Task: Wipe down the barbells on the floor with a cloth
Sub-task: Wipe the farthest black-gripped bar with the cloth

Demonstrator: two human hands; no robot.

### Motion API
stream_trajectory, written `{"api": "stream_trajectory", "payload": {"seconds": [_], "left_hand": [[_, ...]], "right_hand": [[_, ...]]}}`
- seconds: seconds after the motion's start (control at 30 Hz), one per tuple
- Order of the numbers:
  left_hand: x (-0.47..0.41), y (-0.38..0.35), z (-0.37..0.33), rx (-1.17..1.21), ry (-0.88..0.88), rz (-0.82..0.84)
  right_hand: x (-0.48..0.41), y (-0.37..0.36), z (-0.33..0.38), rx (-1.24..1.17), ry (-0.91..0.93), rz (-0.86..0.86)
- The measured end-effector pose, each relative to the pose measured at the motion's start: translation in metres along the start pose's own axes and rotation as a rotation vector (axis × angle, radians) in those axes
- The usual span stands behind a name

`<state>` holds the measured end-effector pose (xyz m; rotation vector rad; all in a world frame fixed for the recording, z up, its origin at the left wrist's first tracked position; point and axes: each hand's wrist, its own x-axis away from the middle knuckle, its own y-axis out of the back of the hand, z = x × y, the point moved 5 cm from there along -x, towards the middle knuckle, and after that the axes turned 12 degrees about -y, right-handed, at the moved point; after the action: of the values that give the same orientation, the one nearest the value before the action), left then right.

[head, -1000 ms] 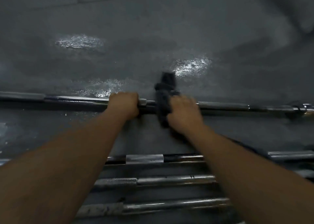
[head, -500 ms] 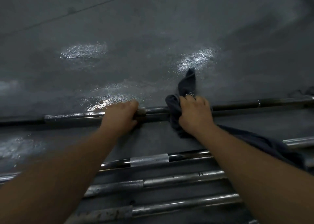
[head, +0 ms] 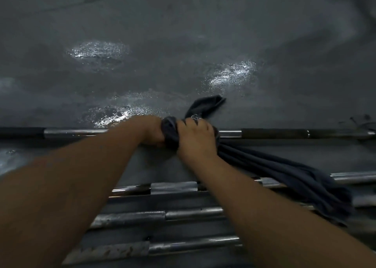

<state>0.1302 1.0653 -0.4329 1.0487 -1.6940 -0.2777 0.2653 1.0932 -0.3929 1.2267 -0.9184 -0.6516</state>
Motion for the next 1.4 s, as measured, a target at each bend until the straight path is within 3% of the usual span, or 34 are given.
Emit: {"api": "stream_trajectory", "payload": {"seconds": [0.07, 0.1, 0.13, 0.2, 0.27, 0.3, 0.37, 0.4, 0.43, 0.5, 0.53, 0.57, 0.63, 0.7, 0.73, 0.77, 0.8, 0.87, 0.9, 0.93, 1.0, 1.03, 1.07, 1.1, 1.17, 1.2, 1.23, 1.3, 1.4], "left_hand": [[0.018, -0.008, -0.011, -0.339, -0.025, -0.314], [0.024, -0.009, -0.015, -0.401, -0.023, -0.349], [0.019, -0.007, -0.016, -0.363, -0.009, -0.241], [0.008, 0.000, -0.007, -0.040, 0.040, 0.087], [-0.004, 0.000, -0.001, 0.042, 0.069, 0.155], [0.000, -0.003, -0.006, -0.059, 0.059, 0.033], [0.022, -0.012, -0.023, -0.421, -0.011, -0.372], [0.032, -0.013, -0.031, -0.454, -0.013, -0.440], [0.028, -0.009, -0.029, -0.417, -0.002, -0.379], [0.011, -0.006, -0.017, -0.096, -0.040, -0.057], [0.000, -0.004, -0.010, 0.061, -0.048, 0.093], [-0.007, -0.004, -0.004, 0.150, -0.068, 0.144], [-0.007, -0.006, -0.003, 0.037, -0.064, 0.003], [0.019, -0.015, -0.012, -0.373, -0.096, -0.369], [0.035, -0.018, -0.018, -0.432, -0.083, -0.452], [0.034, -0.015, -0.020, -0.442, -0.068, -0.425], [0.023, -0.009, -0.017, -0.384, -0.061, -0.290], [0.004, -0.001, -0.005, -0.025, -0.007, 0.060], [-0.004, 0.001, -0.003, 0.054, -0.009, 0.160], [-0.003, 0.001, -0.003, 0.042, -0.017, 0.151], [0.013, -0.006, -0.012, -0.268, -0.107, -0.258], [0.028, -0.015, -0.016, -0.392, -0.105, -0.380], [0.032, -0.017, -0.017, -0.405, -0.088, -0.423], [0.025, -0.011, -0.018, -0.379, -0.095, -0.359], [0.010, -0.001, -0.008, -0.178, -0.030, -0.071], [0.005, 0.001, -0.005, -0.155, -0.018, -0.026], [0.009, 0.000, -0.005, -0.204, -0.024, -0.089], [0.029, -0.012, -0.013, -0.409, -0.067, -0.439], [0.043, -0.033, -0.014, -0.387, -0.101, -0.654]], "right_hand": [[0.000, 0.006, -0.032, 0.044, 0.039, -0.009], [0.002, 0.008, -0.054, 0.071, 0.015, -0.026], [0.003, 0.010, -0.078, 0.093, -0.044, -0.070], [0.010, 0.008, -0.110, 0.108, -0.164, -0.086], [0.008, 0.002, -0.113, 0.103, -0.268, -0.071], [0.007, 0.000, -0.105, 0.096, -0.331, -0.054], [0.003, -0.003, -0.066, 0.068, -0.345, -0.013], [0.002, -0.007, -0.039, 0.069, -0.296, 0.011], [0.003, -0.011, -0.014, 0.041, -0.241, 0.014], [0.006, -0.010, 0.019, -0.051, -0.169, 0.016], [0.003, -0.006, 0.019, -0.058, -0.121, 0.017], [0.001, -0.002, 0.009, -0.008, -0.057, 0.013], [-0.001, 0.002, -0.043, 0.107, -0.017, -0.020], [0.000, 0.010, -0.114, 0.152, -0.109, -0.099], [0.003, 0.010, -0.143, 0.187, -0.155, -0.110], [0.006, 0.009, -0.168, 0.235, -0.201, -0.095], [0.008, 0.008, -0.187, 0.278, -0.231, -0.093], [0.006, 0.009, -0.206, 0.275, -0.257, -0.093], [0.002, 0.012, -0.209, 0.252, -0.271, -0.095], [0.000, 0.013, -0.211, 0.244, -0.278, -0.096], [0.000, 0.009, -0.213, 0.252, -0.275, -0.086], [0.002, 0.007, -0.211, 0.248, -0.264, -0.083], [0.002, 0.006, -0.210, 0.244, -0.260, -0.092], [0.003, 0.006, -0.212, 0.250, -0.272, -0.097], [0.001, 0.007, -0.211, 0.243, -0.282, -0.059], [-0.004, 0.010, -0.210, 0.229, -0.286, -0.034], [-0.008, 0.012, -0.208, 0.229, -0.297, -0.001], [-0.009, 0.007, -0.202, 0.238, -0.331, 0.040], [-0.003, 0.000, -0.182, 0.205, -0.330, 0.005]]}}
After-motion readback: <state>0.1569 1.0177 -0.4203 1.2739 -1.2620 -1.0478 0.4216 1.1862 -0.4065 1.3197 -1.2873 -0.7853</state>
